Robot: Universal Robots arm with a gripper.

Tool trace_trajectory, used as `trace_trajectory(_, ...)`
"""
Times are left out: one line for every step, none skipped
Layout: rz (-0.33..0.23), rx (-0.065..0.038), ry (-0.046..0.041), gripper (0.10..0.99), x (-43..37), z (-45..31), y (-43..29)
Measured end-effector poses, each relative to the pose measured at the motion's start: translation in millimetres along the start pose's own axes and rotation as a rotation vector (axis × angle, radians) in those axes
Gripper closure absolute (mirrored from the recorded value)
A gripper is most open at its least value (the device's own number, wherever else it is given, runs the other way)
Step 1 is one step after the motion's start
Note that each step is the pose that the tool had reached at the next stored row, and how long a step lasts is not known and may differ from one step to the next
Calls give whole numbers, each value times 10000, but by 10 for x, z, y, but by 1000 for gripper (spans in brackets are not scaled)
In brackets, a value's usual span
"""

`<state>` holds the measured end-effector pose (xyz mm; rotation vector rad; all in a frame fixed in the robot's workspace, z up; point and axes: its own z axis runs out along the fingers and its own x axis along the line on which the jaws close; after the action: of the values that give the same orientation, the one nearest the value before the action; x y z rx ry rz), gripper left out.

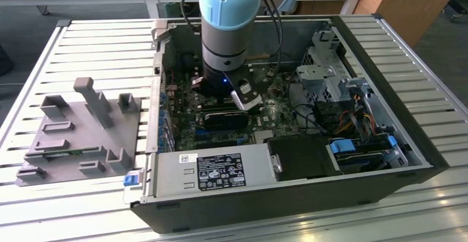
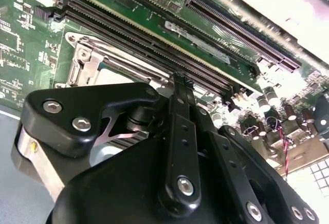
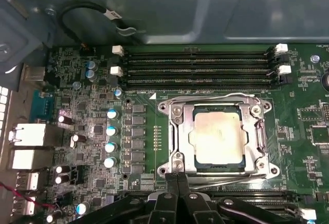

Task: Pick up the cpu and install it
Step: 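Install the second cpu locking lever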

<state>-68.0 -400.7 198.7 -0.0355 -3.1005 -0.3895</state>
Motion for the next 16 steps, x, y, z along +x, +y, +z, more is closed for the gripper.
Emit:
trace_trajectory(1,-24,1,980,5,-1,-9)
trace_trajectory(1,-53,2,980,10,-2,-18)
trace_trajectory(0,-86,3,980,15,-4,-28)
trace_trajectory(-3,-120,4,980,17,-6,-38)
trace_trajectory(-3,-148,4,980,18,-8,-46)
trace_trajectory(-2,-170,4,980,20,-9,-51)
trace_trajectory(-2,-190,5,980,21,-10,-55)
trace_trajectory(-2,-211,5,980,21,-10,-57)
trace_trajectory(-2,-232,6,980,23,-9,-58)
trace_trajectory(-4,-259,7,980,25,-7,-59)
trace_trajectory(-5,-289,8,980,27,-4,-61)
trace_trajectory(-5,-327,9,980,29,1,-62)
trace_trajectory(-5,-374,10,980,30,6,-63)
trace_trajectory(-6,-428,10,980,33,11,-64)
trace_trajectory(-7,-469,12,980,37,15,-66)
trace_trajectory(-8,-510,13,980,40,19,-67)
